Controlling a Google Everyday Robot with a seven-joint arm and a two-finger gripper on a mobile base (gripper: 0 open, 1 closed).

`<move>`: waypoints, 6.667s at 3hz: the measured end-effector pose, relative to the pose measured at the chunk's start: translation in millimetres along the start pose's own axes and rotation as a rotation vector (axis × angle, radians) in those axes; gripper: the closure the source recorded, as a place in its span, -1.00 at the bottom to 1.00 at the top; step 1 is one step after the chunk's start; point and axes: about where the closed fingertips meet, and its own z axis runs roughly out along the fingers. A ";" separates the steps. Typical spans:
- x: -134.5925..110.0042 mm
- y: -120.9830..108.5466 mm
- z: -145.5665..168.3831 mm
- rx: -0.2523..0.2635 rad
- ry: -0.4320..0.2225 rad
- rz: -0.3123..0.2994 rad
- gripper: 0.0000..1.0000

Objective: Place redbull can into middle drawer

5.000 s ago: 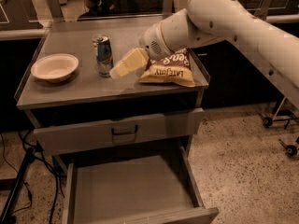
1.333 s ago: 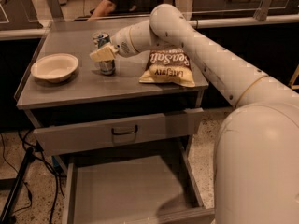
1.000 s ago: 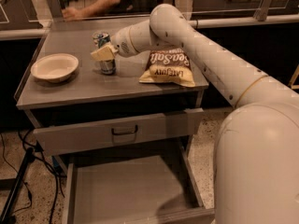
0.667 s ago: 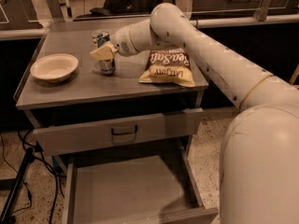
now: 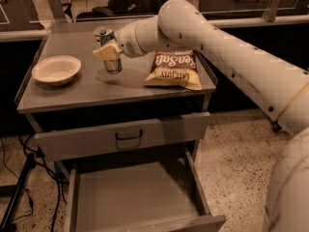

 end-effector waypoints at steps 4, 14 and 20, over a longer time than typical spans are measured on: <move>20.2 72.1 -85.8 0.103 0.009 0.004 1.00; 204.6 154.6 -87.3 0.396 0.012 0.233 1.00; 352.1 196.6 -32.8 0.612 0.010 0.531 1.00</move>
Offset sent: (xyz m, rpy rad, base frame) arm -0.0809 -0.0311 0.0294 0.0684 -0.0260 -0.0389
